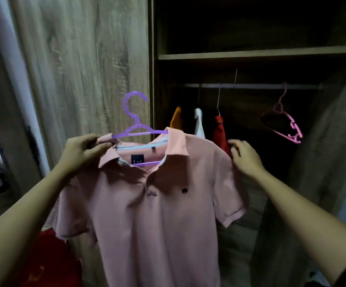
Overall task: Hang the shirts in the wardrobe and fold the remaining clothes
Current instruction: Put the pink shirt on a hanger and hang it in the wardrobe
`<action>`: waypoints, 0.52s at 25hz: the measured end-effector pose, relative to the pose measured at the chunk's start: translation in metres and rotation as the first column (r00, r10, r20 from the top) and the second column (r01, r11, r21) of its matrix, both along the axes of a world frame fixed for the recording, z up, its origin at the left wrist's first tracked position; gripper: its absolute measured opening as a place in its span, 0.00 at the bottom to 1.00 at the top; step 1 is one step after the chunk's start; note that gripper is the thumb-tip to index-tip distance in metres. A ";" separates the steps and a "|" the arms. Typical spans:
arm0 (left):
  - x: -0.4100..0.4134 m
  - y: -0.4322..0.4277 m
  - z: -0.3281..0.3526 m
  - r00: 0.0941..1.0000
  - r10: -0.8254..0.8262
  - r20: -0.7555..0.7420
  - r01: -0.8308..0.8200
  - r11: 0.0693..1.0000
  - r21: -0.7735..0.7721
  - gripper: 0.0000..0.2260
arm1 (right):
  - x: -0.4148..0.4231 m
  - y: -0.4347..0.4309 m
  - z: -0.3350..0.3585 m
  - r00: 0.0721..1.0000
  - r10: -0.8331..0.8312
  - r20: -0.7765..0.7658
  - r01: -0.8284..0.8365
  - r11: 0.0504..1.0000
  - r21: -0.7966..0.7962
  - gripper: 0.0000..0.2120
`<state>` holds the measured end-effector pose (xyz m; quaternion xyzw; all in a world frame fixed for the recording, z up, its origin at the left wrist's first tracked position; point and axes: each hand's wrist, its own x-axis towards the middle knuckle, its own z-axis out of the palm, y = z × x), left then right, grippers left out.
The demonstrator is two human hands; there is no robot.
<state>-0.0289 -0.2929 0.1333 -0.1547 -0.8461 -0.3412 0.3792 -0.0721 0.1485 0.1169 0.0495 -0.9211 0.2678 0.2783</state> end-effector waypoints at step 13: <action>-0.002 0.032 -0.004 0.950 -0.278 0.143 0.279 0.960 0.010 0.21 | 0.026 -0.071 0.015 0.840 0.463 -0.283 -0.417 0.885 0.207 0.10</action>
